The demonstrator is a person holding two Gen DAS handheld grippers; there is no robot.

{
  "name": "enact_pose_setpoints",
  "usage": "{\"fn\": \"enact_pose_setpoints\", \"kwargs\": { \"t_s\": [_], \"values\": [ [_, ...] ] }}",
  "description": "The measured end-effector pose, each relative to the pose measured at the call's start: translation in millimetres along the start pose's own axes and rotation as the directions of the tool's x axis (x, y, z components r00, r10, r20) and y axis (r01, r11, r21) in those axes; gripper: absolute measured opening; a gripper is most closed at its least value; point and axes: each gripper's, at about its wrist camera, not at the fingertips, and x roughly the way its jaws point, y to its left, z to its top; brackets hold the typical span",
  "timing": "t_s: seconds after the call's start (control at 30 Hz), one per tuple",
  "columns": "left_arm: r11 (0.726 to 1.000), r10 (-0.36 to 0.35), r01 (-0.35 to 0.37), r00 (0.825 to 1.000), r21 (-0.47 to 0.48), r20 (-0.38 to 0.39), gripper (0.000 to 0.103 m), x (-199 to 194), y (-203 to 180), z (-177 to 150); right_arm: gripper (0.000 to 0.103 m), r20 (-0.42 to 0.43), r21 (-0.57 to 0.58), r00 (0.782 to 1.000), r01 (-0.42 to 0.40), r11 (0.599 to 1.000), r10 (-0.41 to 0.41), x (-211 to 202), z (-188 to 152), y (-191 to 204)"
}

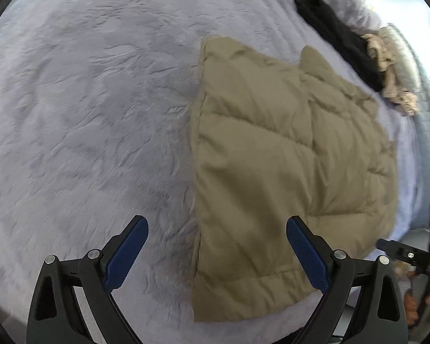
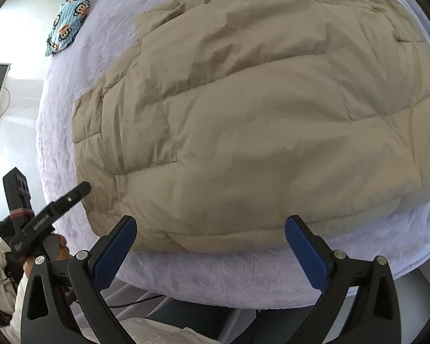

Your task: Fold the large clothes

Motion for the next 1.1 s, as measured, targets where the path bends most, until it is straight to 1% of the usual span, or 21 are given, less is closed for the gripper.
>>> {"fn": "enact_pose_setpoints", "kwargs": {
  "t_s": [0.1, 0.2, 0.27, 0.33, 0.37, 0.47, 0.57, 0.6, 0.63, 0.73, 0.77, 0.8, 0.83, 0.87, 0.9, 0.97, 1.0, 1.03, 1.07, 1.1],
  "values": [
    [0.996, -0.088, 0.088, 0.995, -0.009, -0.046, 0.098, 11.7, 18.4, 13.7, 0.103, 0.004, 0.010, 1.000, 0.004, 1.000, -0.004, -1.3, 0.5, -0.8],
    [0.989, -0.149, 0.150, 0.986, 0.004, -0.079, 0.098, 22.8, 23.8, 19.6, 0.103, 0.003, 0.024, 1.000, 0.001, 1.000, -0.001, -1.3, 1.4, -2.7],
    [0.977, -0.206, 0.211, 0.973, 0.036, -0.105, 0.098, 30.1, 18.6, 22.8, 0.103, 0.006, 0.028, 1.000, -0.002, 1.000, 0.002, -1.5, 0.3, -3.5],
    [0.958, -0.270, 0.280, 0.952, 0.060, -0.144, 0.098, 41.9, 9.6, 27.2, 0.103, 0.007, 0.030, 1.000, -0.005, 1.000, 0.004, -1.1, -0.8, -4.1],
    [0.951, -0.285, 0.300, 0.944, 0.072, -0.167, 0.098, 50.6, 3.8, 29.5, 0.103, 0.007, 0.032, 1.000, -0.004, 0.999, 0.003, -0.7, -1.7, -4.4],
    [0.949, -0.271, 0.296, 0.941, 0.107, -0.201, 0.098, 70.0, -6.6, 36.1, 0.103, 0.000, 0.038, 1.000, -0.002, 0.999, 0.002, 1.3, -2.9, -4.6],
    [0.937, -0.294, 0.325, 0.932, 0.128, -0.214, 0.098, 81.1, -14.0, 43.0, 0.103, 0.003, 0.036, 1.000, -0.002, 0.999, 0.002, -0.2, -3.3, -3.0],
    [0.936, -0.297, 0.329, 0.930, 0.130, -0.216, 0.101, 83.3, -15.1, 45.3, 0.103, 0.007, 0.035, 1.000, -0.002, 0.999, 0.002, -1.3, -3.4, -2.4],
    [0.933, -0.301, 0.335, 0.927, 0.133, -0.224, 0.102, 88.1, -17.5, 46.1, 0.103, 0.013, 0.033, 1.000, -0.003, 0.999, 0.003, -3.3, -2.8, -2.2],
    [0.931, -0.286, 0.328, 0.929, 0.164, -0.233, 0.101, 97.5, -23.9, 47.0, 0.103, 0.039, 0.026, 0.999, 0.002, 1.000, -0.003, -10.6, 0.6, -2.9],
    [0.928, -0.283, 0.327, 0.930, 0.176, -0.234, 0.097, 100.1, -29.5, 48.3, 0.103, 0.050, 0.024, 0.999, 0.007, 1.000, -0.009, -13.3, 1.7, -3.3],
    [0.924, -0.287, 0.333, 0.929, 0.189, -0.234, 0.075, 99.7, -34.0, 48.8, 0.103, 0.064, 0.023, 0.998, 0.017, 1.000, -0.019, -16.7, 3.3, -4.2],
    [0.913, -0.312, 0.360, 0.918, 0.189, -0.245, 0.061, 97.8, -35.2, 48.7, 0.103, 0.076, 0.022, 0.997, 0.027, 0.999, -0.028, -19.5, 5.2, -5.5],
    [0.898, -0.361, 0.410, 0.894, 0.157, -0.266, 0.039, 97.0, -35.9, 49.2, 0.103, 0.096, 0.022, 0.995, 0.040, 0.999, -0.042, -23.2, 7.9, -7.7],
    [0.893, -0.382, 0.428, 0.885, 0.140, -0.266, 0.032, 94.8, -36.8, 49.4, 0.099, 0.118, 0.025, 0.991, 0.054, 0.998, -0.056, -27.0, 10.4, -10.3],
    [0.891, -0.375, 0.422, 0.892, 0.167, -0.250, 0.027, 85.8, -44.4, 49.1, 0.068, 0.165, 0.027, 0.983, 0.073, 0.997, -0.077, -34.3, 16.2, -16.0],
    [0.892, -0.374, 0.419, 0.894, 0.169, -0.245, 0.024, 81.5, -47.2, 49.3, 0.028, 0.185, 0.027, 0.978, 0.091, 0.996, -0.094, -37.2, 19.3, -19.4],
    [0.891, -0.380, 0.422, 0.894, 0.165, -0.238, 0.024, 75.8, -49.7, 49.3, 0.016, 0.197, 0.029, 0.974, 0.108, 0.994, -0.112, -38.4, 22.1, -22.6],
    [0.890, -0.388, 0.427, 0.893, 0.159, -0.230, 0.024, 69.6, -52.0, 49.5, 0.016, 0.217, 0.032, 0.969, 0.115, 0.993, -0.119, -39.8, 25.6, -27.0],
    [0.888, -0.395, 0.432, 0.892, 0.155, -0.221, 0.024, 63.3, -53.4, 49.8, 0.015, 0.244, 0.025, 0.964, 0.101, 0.995, -0.104, -40.8, 29.9, -31.8]
  ]
}}
